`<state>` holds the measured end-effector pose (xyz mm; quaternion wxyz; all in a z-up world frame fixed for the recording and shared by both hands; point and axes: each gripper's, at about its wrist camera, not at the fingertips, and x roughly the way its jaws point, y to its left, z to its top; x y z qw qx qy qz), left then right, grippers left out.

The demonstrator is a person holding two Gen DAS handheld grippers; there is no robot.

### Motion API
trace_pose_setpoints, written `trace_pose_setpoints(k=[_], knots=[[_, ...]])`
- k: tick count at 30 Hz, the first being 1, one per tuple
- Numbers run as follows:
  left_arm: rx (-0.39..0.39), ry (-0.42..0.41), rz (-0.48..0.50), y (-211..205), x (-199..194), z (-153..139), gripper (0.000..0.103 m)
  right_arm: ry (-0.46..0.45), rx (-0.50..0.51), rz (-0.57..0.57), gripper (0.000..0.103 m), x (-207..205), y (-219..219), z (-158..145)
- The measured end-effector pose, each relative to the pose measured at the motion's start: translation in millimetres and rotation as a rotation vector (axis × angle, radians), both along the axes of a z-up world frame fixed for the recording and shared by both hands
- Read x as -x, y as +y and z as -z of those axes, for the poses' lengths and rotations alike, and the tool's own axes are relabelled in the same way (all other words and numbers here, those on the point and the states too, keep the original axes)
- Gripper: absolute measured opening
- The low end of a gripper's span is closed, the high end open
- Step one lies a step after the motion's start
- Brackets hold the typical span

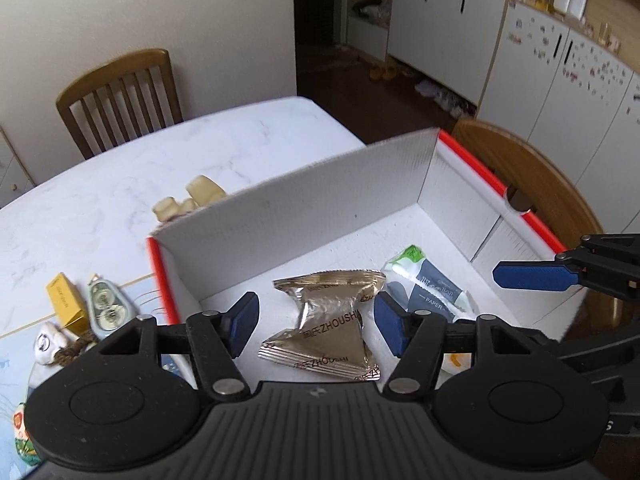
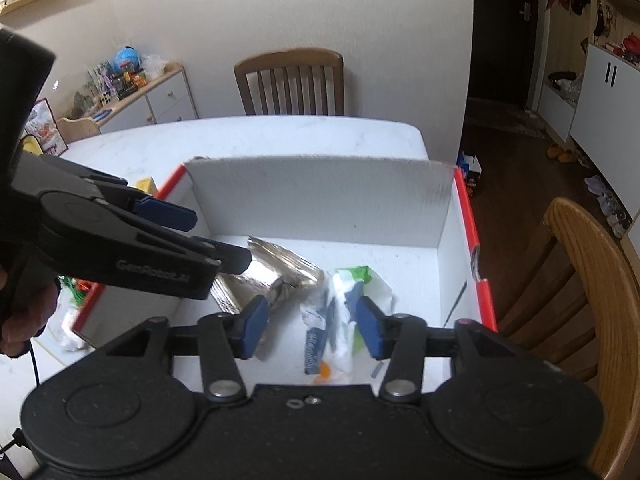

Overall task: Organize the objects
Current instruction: 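Open right gripper to drop white bag in box while left gripper releases gold bag, then withdraw both grippers from the box back over the table pile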

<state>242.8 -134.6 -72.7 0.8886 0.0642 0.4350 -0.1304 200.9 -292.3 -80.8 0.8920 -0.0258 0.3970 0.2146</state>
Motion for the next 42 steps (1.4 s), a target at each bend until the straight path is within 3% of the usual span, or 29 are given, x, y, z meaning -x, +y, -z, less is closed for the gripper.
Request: trace_pose_setpoints(k=[11,15,23,36,38,39,42], knots=[[0.07,-0.095,-0.055,50,45,-32,0.068,-0.066,-0.023,-0.024,0.071,23,29,-30],[0.075,-0.119,-0.084,74,59,-37,0.081,-0.08,-0.022,-0.03,0.081,30,46,-37],[0.107,-0.134,-0.159,133,82,-38,0.081,-0.085,-0.025,-0.027,0.094,47,88,-43],[0.139,-0.152,-0.227,223,110,-36,0.087,-0.076,-0.03,-0.041,0.096,72,157,-45],[0.142,-0.149,-0.239,235,111,-34,0.092,-0.075,-0.023,-0.044,0.096,75,166,-44],[0.143,-0.149,-0.246,241,111,-33,0.101,-0.073,-0.019,-0.046,0.096,76,171,-43],[0.144,-0.158,-0.25,257,113,-29,0.103,-0.06,-0.009,-0.057,0.096,80,183,-39]])
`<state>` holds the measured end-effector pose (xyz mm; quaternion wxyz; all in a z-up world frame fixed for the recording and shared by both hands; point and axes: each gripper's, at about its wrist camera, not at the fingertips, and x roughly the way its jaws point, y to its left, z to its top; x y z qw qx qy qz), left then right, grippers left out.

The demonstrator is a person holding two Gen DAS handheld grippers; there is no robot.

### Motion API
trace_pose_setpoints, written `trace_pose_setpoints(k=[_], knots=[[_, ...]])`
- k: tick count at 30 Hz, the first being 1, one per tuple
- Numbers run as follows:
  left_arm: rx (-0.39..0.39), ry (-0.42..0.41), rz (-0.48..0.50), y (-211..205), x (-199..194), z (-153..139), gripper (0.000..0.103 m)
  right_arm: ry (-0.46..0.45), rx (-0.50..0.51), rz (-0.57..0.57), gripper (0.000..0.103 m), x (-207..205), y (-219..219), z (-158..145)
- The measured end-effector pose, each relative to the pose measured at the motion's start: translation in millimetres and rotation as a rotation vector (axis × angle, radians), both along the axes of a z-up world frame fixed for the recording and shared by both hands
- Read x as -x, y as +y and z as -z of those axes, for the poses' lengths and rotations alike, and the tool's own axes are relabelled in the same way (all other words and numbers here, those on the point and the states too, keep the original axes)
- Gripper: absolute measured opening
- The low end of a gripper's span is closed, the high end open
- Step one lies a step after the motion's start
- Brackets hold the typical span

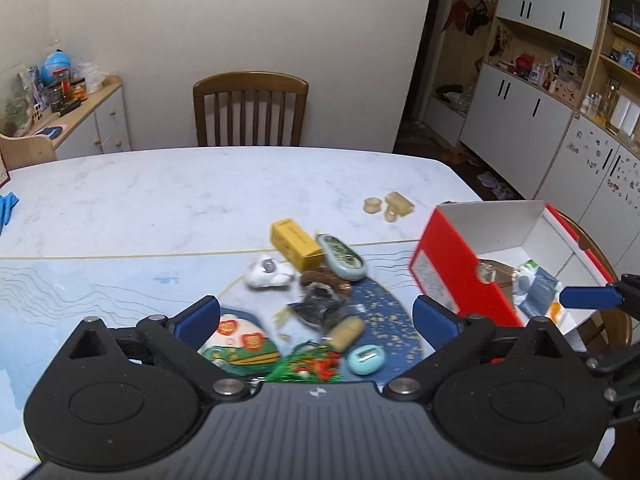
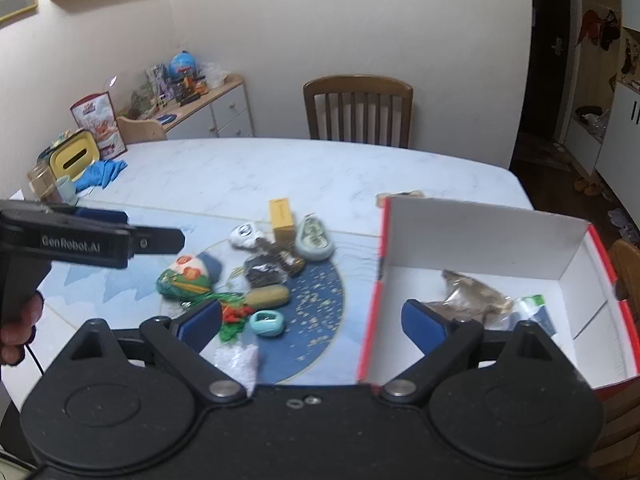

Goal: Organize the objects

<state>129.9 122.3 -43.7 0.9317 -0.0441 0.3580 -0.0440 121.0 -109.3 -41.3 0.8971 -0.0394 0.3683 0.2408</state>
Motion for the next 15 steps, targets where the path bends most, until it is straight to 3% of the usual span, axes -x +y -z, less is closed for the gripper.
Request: trace_pose_setpoints(k=[15], knots=[[-0.002,0.032,0.007,50,-6,36,0.103,0.029,0.073,-0.045,0.096,14,64,30]])
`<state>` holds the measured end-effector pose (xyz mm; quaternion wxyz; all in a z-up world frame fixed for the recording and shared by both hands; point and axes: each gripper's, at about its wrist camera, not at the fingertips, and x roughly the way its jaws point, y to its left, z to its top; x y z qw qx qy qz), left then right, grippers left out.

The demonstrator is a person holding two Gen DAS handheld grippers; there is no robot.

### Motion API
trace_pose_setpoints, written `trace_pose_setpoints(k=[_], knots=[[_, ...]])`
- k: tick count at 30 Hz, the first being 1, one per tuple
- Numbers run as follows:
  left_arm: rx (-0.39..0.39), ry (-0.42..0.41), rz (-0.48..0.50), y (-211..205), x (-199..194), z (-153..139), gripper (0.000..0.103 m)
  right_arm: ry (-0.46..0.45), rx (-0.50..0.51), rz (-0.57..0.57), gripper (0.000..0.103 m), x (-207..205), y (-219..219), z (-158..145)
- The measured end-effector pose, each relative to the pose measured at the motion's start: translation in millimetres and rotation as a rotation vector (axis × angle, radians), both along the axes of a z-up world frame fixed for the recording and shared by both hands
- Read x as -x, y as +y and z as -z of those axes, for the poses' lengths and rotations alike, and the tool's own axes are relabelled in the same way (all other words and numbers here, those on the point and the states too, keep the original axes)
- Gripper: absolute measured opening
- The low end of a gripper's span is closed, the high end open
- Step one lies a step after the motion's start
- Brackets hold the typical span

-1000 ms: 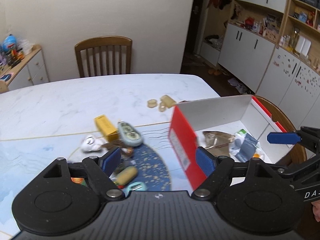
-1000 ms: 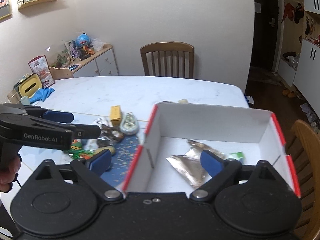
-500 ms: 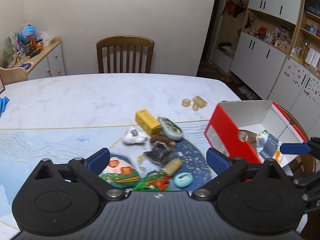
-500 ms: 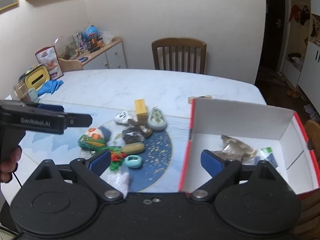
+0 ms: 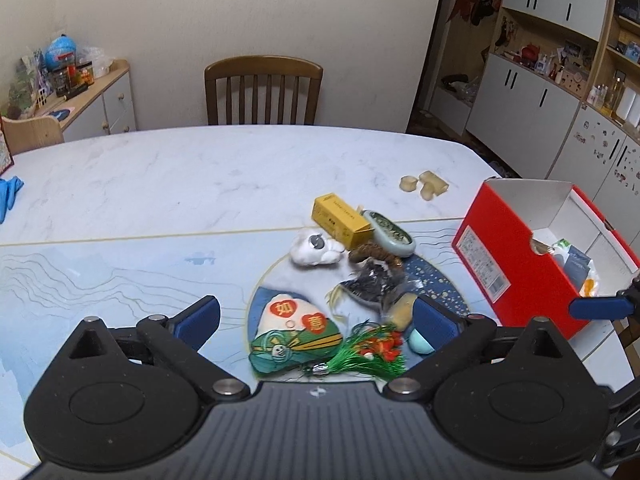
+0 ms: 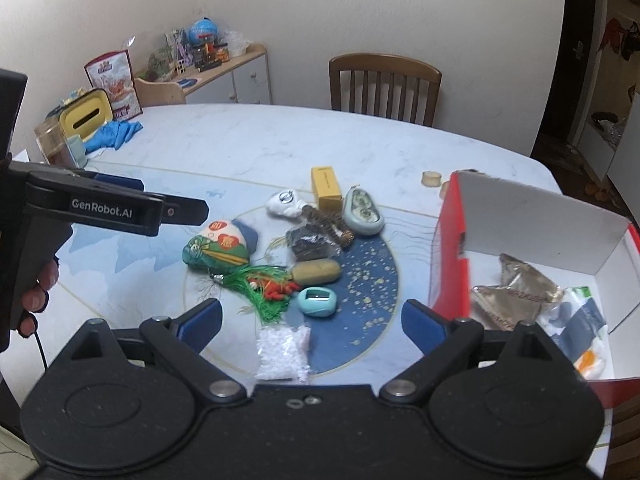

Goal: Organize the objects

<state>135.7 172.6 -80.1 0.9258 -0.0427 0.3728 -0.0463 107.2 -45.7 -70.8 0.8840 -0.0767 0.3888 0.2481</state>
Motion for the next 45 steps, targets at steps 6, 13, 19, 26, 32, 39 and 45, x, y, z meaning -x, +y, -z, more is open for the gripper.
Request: trace_pose_setpoints(k=[6,13,19,26,32,39,45], knots=[[-0.011,0.015,0.015,7,-9,20,0.103,0.023,0.038,-0.014,0.096,-3,19,20],[-0.028,0.064,-0.008,12,-27,51,0.103,0.066,0.085,-0.018,0.095,-8,35,47],[-0.023,0.086,-0.009,13,-42,63,0.103,0.102,0.119,-0.034,0.092,-11,45,65],[-0.027,0.134,-0.026,14,-54,81,0.103,0.13,0.132,-0.039,0.087,-15,53,76],[-0.002,0.147,-0.024,15,-56,88,0.102,0.144,0.146,-0.034,0.08,-17,57,84],[0.019,0.146,-0.007,14,-55,88,0.089,0.149,0.161,-0.029,0.067,-18,60,88],[0.056,0.156,0.026,12,-54,85,0.066,0.147,0.166,-0.03,0.05,-17,59,87]])
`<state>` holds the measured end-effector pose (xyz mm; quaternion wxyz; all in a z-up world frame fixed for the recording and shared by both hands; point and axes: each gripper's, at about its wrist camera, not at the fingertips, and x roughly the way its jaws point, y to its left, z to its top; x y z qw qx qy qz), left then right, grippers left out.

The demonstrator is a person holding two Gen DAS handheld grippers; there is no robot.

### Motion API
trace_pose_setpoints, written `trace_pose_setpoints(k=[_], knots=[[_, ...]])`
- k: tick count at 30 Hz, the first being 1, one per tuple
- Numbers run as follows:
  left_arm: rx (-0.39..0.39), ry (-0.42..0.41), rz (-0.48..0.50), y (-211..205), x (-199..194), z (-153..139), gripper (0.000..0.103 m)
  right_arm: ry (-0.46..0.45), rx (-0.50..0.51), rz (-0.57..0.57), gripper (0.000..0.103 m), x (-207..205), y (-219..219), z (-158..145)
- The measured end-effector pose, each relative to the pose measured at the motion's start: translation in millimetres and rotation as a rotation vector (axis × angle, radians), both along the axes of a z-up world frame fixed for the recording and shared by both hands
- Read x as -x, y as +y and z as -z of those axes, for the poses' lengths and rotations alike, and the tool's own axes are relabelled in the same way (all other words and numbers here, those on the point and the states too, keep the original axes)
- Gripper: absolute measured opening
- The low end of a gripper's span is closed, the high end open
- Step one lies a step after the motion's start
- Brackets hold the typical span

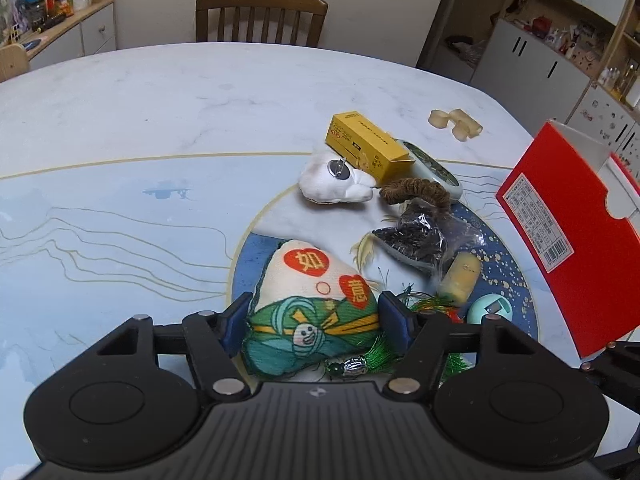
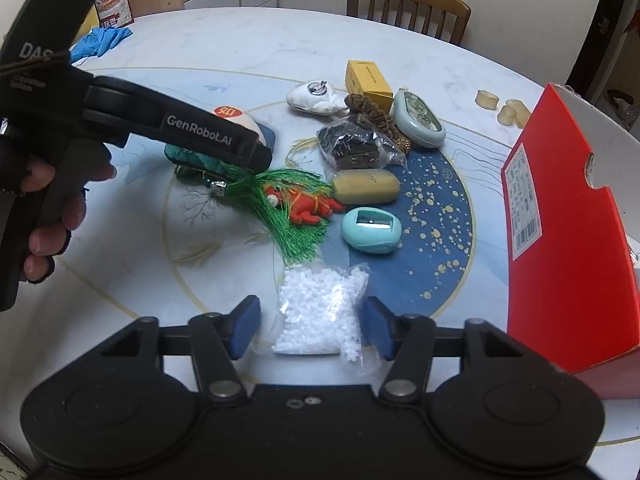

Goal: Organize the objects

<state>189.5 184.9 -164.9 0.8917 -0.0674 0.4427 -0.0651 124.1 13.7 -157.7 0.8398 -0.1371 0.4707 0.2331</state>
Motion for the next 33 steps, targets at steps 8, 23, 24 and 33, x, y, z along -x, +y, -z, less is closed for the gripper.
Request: trace_pose_setpoints(k=[8,23,24,33], knots=[[0.015,-0.004,0.01,4,7,-7,0.06,-0.002,-0.015,-0.008,0.037,2,-3,-4],[0.119,-0.03,0.006,15,33,-59,0.058,-0.032,-0.104,0.017,0.035,10,-31,-46],[0.123,-0.032,0.009,13,34,-64,0.058,-0.038,-0.114,0.021,0.035,10,-35,-52],[0.138,-0.089,0.076,-15,45,-106,0.058,-0.104,-0.173,0.07,0.035,6,-67,-98]])
